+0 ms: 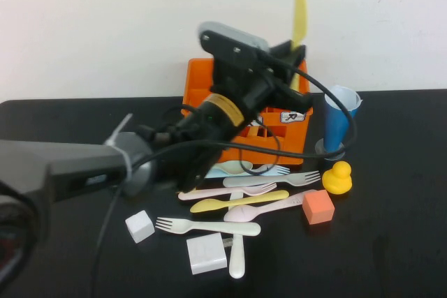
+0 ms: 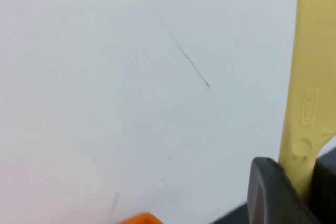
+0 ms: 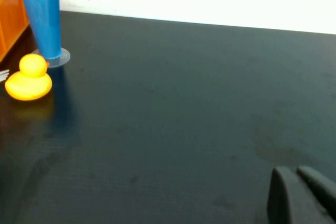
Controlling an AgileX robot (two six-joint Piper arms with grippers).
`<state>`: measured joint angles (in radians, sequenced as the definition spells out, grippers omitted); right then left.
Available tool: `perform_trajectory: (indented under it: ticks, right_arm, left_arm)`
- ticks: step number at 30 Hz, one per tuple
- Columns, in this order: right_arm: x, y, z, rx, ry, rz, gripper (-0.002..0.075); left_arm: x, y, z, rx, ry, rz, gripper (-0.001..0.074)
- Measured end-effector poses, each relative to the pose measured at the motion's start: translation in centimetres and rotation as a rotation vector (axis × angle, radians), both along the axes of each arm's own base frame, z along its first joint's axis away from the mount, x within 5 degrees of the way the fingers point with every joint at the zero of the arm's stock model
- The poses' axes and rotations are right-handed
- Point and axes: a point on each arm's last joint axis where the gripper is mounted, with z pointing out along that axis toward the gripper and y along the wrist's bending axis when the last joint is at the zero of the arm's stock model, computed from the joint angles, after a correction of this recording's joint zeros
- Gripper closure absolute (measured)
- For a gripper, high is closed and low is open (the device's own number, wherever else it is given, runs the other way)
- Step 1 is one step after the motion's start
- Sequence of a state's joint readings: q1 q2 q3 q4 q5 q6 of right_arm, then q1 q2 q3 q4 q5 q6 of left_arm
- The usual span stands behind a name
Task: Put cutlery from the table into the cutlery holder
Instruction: Place the knife on the box
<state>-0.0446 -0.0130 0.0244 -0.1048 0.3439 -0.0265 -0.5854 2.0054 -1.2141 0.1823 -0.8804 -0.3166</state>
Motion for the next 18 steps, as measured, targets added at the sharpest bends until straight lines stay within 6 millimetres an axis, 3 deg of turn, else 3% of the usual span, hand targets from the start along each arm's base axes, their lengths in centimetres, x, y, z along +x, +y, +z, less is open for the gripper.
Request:
perform_trajectory:
  ticks: [7, 18]
  right_arm:
    - [0.0, 0.0, 0.0, 0.0, 0.0, 0.0, 0.0729]
    - [0.0, 0.0, 0.0, 0.0, 0.0, 0.0, 0.0729]
  left_arm:
    - [1.2, -1.4, -1.4, 0.023, 0.025, -0.011, 0.0631]
    - [2.0, -1.5, -3.8, 0.097, 0.094, 0.017, 0.0627]
